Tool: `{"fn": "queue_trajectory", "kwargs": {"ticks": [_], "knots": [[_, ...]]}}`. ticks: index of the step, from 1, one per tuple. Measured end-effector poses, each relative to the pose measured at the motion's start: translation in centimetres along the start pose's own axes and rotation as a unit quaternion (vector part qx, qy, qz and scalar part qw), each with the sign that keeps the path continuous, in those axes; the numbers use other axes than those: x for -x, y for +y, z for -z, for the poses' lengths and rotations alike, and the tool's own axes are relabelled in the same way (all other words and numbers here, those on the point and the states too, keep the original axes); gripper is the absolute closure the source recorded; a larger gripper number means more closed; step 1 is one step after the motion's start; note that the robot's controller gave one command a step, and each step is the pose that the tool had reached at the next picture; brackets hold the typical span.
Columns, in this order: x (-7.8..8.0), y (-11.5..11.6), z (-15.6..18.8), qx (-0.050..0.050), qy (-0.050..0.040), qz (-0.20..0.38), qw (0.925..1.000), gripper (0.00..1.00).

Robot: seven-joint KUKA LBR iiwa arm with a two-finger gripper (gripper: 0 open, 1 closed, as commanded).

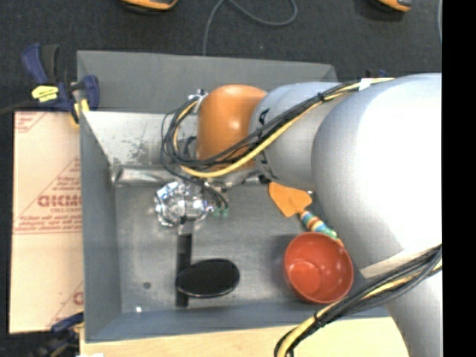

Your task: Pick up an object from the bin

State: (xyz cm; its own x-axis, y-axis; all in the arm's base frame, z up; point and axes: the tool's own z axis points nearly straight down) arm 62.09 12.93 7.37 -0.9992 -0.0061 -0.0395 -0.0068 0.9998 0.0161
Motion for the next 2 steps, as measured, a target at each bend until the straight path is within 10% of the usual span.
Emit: {"fn": "queue_trajectory", "kwargs": {"ticks": [2], "knots": [[0.6, 0.9, 10.3, -0.001, -0.0016, 0.01, 0.9999, 1.0]]}}
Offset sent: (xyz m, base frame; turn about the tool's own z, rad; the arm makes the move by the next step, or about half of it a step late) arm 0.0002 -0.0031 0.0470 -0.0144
